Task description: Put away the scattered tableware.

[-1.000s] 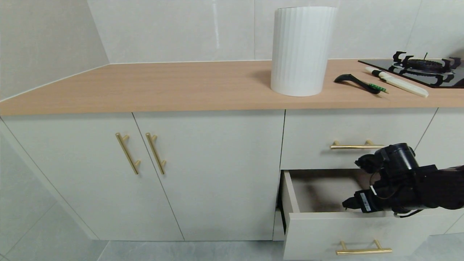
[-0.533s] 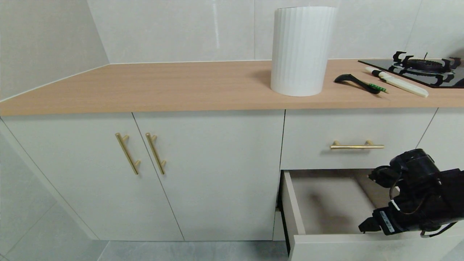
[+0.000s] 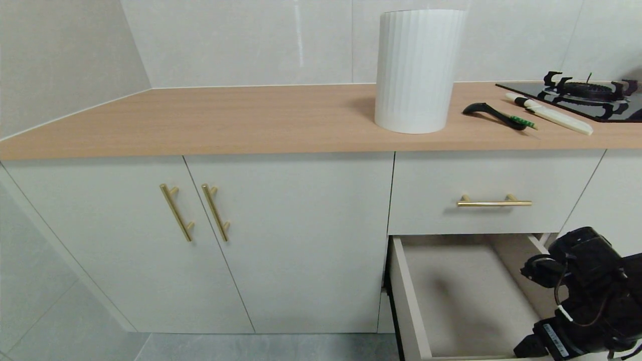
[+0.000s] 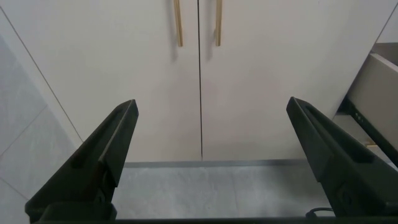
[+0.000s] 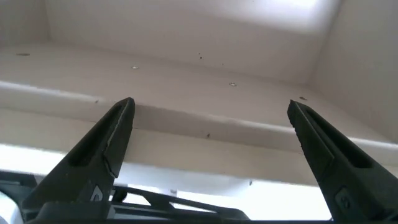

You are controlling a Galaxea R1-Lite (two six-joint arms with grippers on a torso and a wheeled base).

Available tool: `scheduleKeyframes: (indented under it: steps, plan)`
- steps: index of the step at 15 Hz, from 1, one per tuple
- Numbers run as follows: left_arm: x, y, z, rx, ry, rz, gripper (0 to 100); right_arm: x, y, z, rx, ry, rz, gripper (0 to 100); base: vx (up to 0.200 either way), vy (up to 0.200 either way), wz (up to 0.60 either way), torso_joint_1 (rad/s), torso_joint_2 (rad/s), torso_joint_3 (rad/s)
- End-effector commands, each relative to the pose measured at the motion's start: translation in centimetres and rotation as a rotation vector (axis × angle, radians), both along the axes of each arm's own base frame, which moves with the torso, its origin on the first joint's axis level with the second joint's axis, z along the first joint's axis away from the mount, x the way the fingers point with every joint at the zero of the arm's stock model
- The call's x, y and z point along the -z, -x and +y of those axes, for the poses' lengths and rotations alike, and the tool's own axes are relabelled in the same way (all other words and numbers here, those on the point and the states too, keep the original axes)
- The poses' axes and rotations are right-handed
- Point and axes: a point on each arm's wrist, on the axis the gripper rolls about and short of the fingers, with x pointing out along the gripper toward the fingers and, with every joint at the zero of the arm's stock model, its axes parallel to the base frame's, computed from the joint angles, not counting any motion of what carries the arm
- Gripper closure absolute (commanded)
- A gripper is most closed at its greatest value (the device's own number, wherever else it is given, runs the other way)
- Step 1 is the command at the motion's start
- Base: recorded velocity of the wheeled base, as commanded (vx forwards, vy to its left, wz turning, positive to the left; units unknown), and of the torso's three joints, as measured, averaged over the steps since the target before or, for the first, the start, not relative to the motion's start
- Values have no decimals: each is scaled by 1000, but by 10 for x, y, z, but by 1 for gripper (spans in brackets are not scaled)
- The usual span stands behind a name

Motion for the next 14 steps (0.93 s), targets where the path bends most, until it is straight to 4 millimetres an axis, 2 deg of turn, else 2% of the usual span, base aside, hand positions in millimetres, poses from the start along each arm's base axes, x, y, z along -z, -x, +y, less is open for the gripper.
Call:
scheduleKeyframes:
  steps: [1, 5, 9, 12, 14]
  plan:
    - [0, 0, 0, 0, -1, 1, 0, 7, 12, -2, -4, 12, 47, 0, 0, 0, 0, 0, 0, 0]
    - [0, 0, 0, 0, -1, 1, 0, 13, 33, -6, -6, 17, 81, 0, 0, 0, 0, 0, 0, 0]
    - [0, 0, 0, 0, -1, 1, 0, 11, 44, -7, -8, 15, 69, 0, 0, 0, 0, 0, 0, 0]
    - [0, 0, 0, 0, -1, 1, 0, -2, 54, -9, -14, -1, -3, 0, 0, 0, 0, 0, 0, 0]
    - [0, 0, 0, 0, 1, 1, 0, -20, 66, -7, -40, -25, -118, 0, 0, 0, 0, 0, 0, 0]
